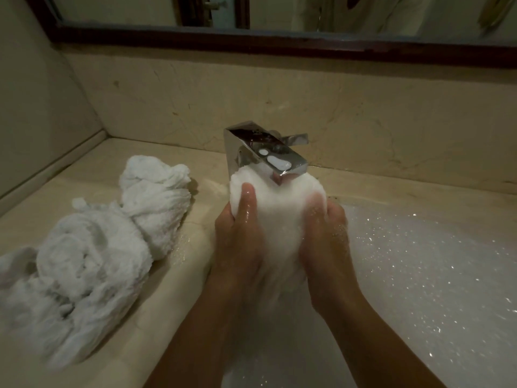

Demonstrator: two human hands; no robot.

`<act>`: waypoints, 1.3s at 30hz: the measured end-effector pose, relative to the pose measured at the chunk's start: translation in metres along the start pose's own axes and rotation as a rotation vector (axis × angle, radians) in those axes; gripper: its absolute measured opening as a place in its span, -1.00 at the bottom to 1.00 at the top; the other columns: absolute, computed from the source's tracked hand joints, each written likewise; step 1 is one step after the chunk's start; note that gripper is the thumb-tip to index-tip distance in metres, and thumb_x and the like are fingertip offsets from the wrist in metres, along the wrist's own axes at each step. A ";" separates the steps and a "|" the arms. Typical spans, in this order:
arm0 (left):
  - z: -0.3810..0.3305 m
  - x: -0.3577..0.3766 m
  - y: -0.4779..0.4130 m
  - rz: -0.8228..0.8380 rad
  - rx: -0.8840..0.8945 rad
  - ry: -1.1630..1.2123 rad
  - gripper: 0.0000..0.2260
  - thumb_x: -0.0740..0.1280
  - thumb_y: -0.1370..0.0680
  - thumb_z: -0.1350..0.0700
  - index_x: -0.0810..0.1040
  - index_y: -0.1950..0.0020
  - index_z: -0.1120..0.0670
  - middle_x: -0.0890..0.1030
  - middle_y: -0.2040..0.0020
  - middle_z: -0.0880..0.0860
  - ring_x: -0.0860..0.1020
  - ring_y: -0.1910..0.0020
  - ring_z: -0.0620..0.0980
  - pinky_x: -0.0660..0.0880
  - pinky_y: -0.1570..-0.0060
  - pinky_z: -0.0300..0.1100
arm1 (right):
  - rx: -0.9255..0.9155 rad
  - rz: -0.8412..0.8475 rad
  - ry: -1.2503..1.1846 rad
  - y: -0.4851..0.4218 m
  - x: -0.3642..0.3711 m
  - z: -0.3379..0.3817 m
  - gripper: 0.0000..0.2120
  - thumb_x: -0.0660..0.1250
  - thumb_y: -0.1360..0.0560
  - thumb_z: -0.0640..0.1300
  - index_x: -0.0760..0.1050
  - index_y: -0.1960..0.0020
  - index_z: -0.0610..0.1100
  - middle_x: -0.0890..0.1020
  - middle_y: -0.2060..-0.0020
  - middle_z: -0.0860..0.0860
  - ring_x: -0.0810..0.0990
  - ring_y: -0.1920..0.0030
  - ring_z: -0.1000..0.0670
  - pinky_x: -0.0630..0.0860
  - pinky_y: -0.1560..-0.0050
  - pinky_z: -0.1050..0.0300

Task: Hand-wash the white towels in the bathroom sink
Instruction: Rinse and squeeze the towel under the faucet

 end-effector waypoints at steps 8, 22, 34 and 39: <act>-0.006 0.011 0.004 0.126 0.188 -0.123 -0.36 0.23 -0.43 -0.36 0.56 -0.39 -0.04 0.68 -0.08 -0.12 0.64 -0.02 -0.35 0.57 0.15 -0.43 | -0.014 0.018 0.043 -0.001 -0.005 -0.001 -0.54 0.35 -0.60 0.21 0.30 -0.43 0.19 0.55 -0.04 0.20 0.61 -0.06 0.03 0.66 -0.13 -0.23; -0.001 0.002 -0.007 -0.020 0.153 -0.199 -0.75 0.27 -0.69 -0.12 0.65 -0.07 0.01 0.62 0.16 -0.19 0.54 0.28 -0.53 0.40 0.36 -0.55 | -0.085 -0.005 0.043 -0.004 -0.003 0.000 -0.69 0.04 -0.69 0.29 0.36 -0.36 0.26 0.46 0.01 0.33 0.51 -0.06 0.18 0.51 -0.15 0.05; 0.003 0.012 0.000 0.090 0.110 -0.102 -0.65 0.23 -0.70 -0.16 0.65 -0.22 0.05 0.67 0.02 -0.12 0.64 -0.07 -0.16 0.51 0.09 -0.41 | 0.019 0.082 -0.120 -0.006 -0.005 -0.018 -0.56 0.39 -0.59 0.20 0.42 -0.43 0.20 0.66 -0.21 0.09 0.68 -0.17 -0.03 0.68 -0.18 -0.19; 0.011 0.003 0.014 0.090 -0.049 -0.121 -0.73 0.16 -0.72 0.25 0.48 -0.40 0.14 0.51 -0.26 -0.10 0.50 -0.21 -0.18 0.39 -0.09 -0.51 | 0.048 0.076 -0.178 -0.004 -0.013 -0.016 -0.67 0.36 -0.64 0.19 0.55 -0.35 0.11 0.72 -0.18 -0.01 0.72 -0.16 -0.12 0.68 -0.17 -0.29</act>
Point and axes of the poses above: each hand's wrist, its own y-axis away from the middle knuckle, its own x-axis out of the palm, z = x × y, the point moved 5 cm from there along -y, towards the middle knuckle
